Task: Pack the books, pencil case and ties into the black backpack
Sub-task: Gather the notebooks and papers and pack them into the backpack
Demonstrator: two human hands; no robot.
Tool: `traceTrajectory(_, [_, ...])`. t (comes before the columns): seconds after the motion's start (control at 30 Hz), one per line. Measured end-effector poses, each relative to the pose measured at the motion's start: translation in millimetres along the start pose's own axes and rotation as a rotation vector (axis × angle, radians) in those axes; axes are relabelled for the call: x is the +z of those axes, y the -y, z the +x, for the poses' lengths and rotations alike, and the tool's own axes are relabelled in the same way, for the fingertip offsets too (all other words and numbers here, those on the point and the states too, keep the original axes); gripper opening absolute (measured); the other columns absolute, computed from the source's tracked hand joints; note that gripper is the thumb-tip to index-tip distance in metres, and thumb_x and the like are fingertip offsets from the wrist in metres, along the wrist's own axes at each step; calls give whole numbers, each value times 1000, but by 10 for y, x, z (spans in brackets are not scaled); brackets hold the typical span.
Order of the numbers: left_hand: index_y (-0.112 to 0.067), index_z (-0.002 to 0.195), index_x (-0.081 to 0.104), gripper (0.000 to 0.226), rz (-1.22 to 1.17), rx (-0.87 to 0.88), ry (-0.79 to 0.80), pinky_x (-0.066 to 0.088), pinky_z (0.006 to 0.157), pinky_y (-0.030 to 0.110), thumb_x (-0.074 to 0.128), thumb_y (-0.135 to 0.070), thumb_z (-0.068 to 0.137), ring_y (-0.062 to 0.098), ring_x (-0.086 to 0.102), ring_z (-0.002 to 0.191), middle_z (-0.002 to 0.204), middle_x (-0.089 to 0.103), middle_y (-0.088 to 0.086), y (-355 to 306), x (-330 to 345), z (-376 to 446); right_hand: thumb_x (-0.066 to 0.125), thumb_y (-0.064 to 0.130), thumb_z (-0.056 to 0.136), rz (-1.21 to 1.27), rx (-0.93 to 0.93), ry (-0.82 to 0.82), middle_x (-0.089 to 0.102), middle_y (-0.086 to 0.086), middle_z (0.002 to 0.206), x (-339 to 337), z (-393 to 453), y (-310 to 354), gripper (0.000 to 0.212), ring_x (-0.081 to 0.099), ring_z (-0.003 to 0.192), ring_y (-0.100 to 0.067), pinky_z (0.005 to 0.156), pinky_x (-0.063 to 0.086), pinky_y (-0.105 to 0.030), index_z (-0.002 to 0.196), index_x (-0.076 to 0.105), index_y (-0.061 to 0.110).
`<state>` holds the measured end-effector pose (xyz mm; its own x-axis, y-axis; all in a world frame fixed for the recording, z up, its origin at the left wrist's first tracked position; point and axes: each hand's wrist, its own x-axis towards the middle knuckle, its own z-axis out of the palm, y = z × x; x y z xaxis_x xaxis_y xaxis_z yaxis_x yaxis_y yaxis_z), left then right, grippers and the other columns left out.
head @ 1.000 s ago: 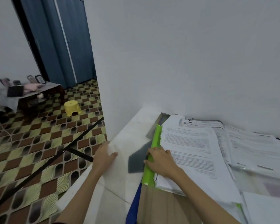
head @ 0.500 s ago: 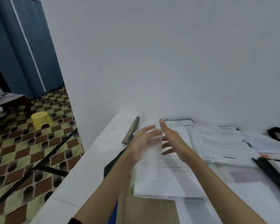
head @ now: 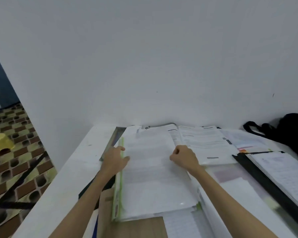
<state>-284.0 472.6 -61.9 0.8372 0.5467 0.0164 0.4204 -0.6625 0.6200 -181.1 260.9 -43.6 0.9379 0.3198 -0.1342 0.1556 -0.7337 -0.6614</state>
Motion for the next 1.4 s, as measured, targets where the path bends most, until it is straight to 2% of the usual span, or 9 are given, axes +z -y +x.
traceTrajectory(0.1, [-8, 109, 54, 41, 35, -156, 196, 46, 81, 29, 62, -42, 87, 22, 58, 100, 105, 57, 3, 256, 46, 62, 55, 32, 85, -242, 30, 49, 48, -9, 119, 74, -7, -77, 39, 40, 118, -30, 83, 37, -34, 116, 48, 8])
traceTrajectory(0.23, [-7, 89, 60, 33, -262, -227, 210, 47, 63, 23, 74, -35, 80, 17, 61, 82, 97, 63, 8, 292, 80, 102, 56, 43, 89, -126, 46, 26, 49, -16, 127, 78, 77, -67, 64, 49, 117, -34, 87, 38, -33, 131, 31, 1])
traceTrajectory(0.4, [-4, 96, 63, 27, -706, -245, 167, 53, 58, 23, 78, -14, 76, 21, 66, 78, 95, 69, 9, 86, 8, 40, 54, 53, 89, -148, 65, 35, 47, 1, 77, 31, 109, -59, 46, 48, 83, -22, 70, 35, -28, 73, 40, 12])
traceTrajectory(0.57, [-5, 115, 58, 41, -731, -238, 367, 56, 78, 37, 75, -15, 79, 29, 65, 91, 108, 67, 15, -188, -85, 159, 61, 52, 84, -58, 98, 45, 49, -4, 99, 14, 171, -91, 52, 46, 90, -22, 76, 37, -28, 104, 47, 6])
traceTrajectory(0.73, [-19, 110, 60, 39, -899, -164, 275, 55, 80, 42, 65, 7, 82, 29, 66, 95, 114, 67, 12, -251, -61, 48, 67, 53, 79, 109, 108, -23, 46, 2, 81, -5, 170, -201, 48, 47, 78, -17, 59, 33, -26, 78, 41, 13])
traceTrajectory(0.83, [-19, 111, 60, 40, -1036, -69, 186, 54, 81, 44, 68, 4, 79, 29, 67, 93, 108, 68, 11, -430, -271, 6, 74, 46, 76, 486, 29, -126, 53, 0, 82, -91, 125, -148, 45, 50, 68, -12, 56, 39, -25, 82, 44, 12])
traceTrajectory(0.97, [-22, 113, 59, 42, -1104, 154, 140, 53, 87, 47, 71, -4, 77, 29, 66, 102, 114, 68, 9, -772, -594, 31, 75, 31, 78, 994, -125, -231, 61, -3, 94, -507, 128, 202, 52, 62, 80, -18, 79, 53, -38, 110, 36, 17])
traceTrajectory(1.17, [-8, 128, 51, 67, -1042, 343, 50, 53, 89, 43, 74, -17, 66, 26, 64, 108, 120, 65, 10, -1101, -674, 391, 70, 21, 83, 925, -483, -354, 69, 3, 102, -1113, 260, 486, 29, 69, 91, -13, 77, 55, -27, 109, 58, 17])
traceTrajectory(1.4, [-11, 117, 62, 50, -962, 216, 156, 54, 88, 35, 76, -20, 70, 25, 64, 108, 113, 69, 5, -938, -229, 764, 67, 29, 83, 857, -374, -213, 73, 4, 99, -890, 432, 74, 20, 70, 91, -13, 73, 56, -23, 101, 67, 22])
